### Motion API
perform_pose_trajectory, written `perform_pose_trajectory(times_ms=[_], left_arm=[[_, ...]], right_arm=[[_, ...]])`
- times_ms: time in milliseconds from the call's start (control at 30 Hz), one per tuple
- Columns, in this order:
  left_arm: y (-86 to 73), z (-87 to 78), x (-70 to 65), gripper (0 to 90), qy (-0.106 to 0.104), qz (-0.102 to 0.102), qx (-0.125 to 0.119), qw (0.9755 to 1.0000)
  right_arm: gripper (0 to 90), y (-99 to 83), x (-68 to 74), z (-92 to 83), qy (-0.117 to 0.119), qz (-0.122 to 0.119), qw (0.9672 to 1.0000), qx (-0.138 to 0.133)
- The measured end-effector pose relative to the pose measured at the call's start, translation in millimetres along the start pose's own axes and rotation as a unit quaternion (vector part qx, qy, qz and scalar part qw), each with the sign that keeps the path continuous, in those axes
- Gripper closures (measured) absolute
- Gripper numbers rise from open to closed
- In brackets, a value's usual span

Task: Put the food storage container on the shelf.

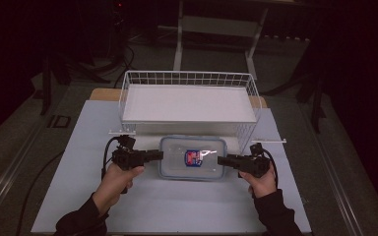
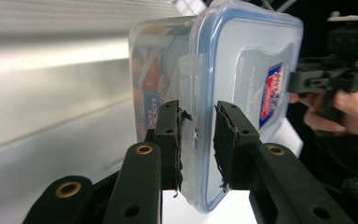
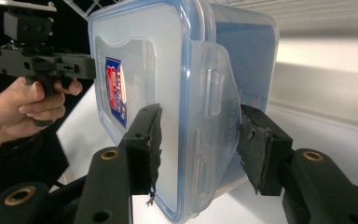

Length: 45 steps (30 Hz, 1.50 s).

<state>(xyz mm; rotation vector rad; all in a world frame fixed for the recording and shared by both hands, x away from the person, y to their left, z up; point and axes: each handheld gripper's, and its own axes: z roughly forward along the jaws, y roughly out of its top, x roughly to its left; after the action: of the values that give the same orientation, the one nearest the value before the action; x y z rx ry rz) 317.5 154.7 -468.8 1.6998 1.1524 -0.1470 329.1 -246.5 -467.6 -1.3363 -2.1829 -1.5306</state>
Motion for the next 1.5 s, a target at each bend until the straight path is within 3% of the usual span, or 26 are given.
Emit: perform_pose_trajectory(times_ms=[433, 633, 733, 1000, 1200, 1267, 1333, 1433, 1500], left_arm=[[4.3, 18.0, 15.1, 70.9, 0.023, -0.006, -0.026, 0.9994], [6.9, 24.9, 18.1, 71.7, 0.048, 0.0, -0.035, 0.9982], [3.0, 29.4, 26.9, 71.5, 0.041, -0.011, -0.038, 0.9984], [1.8, 34.3, 29.3, 70.7, 0.034, -0.007, -0.056, 0.9979], [1.0, 40.1, 32.8, 66.7, 0.031, -0.018, -0.065, 0.9973], [-0.8, 43.5, 34.7, 62.6, 0.03, -0.02, -0.072, 0.9967], [-1.1, 45.0, 36.7, 61.5, 0.023, -0.033, -0.079, 0.996], [-1.3, 46.6, 38.2, 59.9, 0.021, -0.029, -0.086, 0.9957], [0.2, 48.0, 40.0, 57.6, 0.032, -0.015, -0.086, 0.9957]], right_arm=[[49.6, 13.8, -24.6, 19.7, -0.015, 0.0, 0.9997, -0.019], [49.0, 16.7, -31.2, 25.4, -0.024, 0.001, 0.9993, -0.029], [48.8, 15.4, -30.8, 30.7, -0.041, -0.01, 0.9988, -0.026], [47.7, 11.1, -45.4, 35.7, -0.037, 0.021, 0.9982, -0.042], [46.4, 12.9, -42.3, 38.4, -0.068, 0.004, 0.9961, -0.056], [52.3, 14.8, -35.8, 39.2, -0.093, -0.02, 0.9934, -0.064], [51.2, 16.9, -31.6, 40.9, -0.113, -0.028, 0.991, -0.065], [50.9, 16.4, -33.1, 41.8, -0.113, -0.027, 0.9906, -0.072], [50.8, 15.5, -32.8, 42.8, -0.118, -0.029, 0.9894, -0.08]])
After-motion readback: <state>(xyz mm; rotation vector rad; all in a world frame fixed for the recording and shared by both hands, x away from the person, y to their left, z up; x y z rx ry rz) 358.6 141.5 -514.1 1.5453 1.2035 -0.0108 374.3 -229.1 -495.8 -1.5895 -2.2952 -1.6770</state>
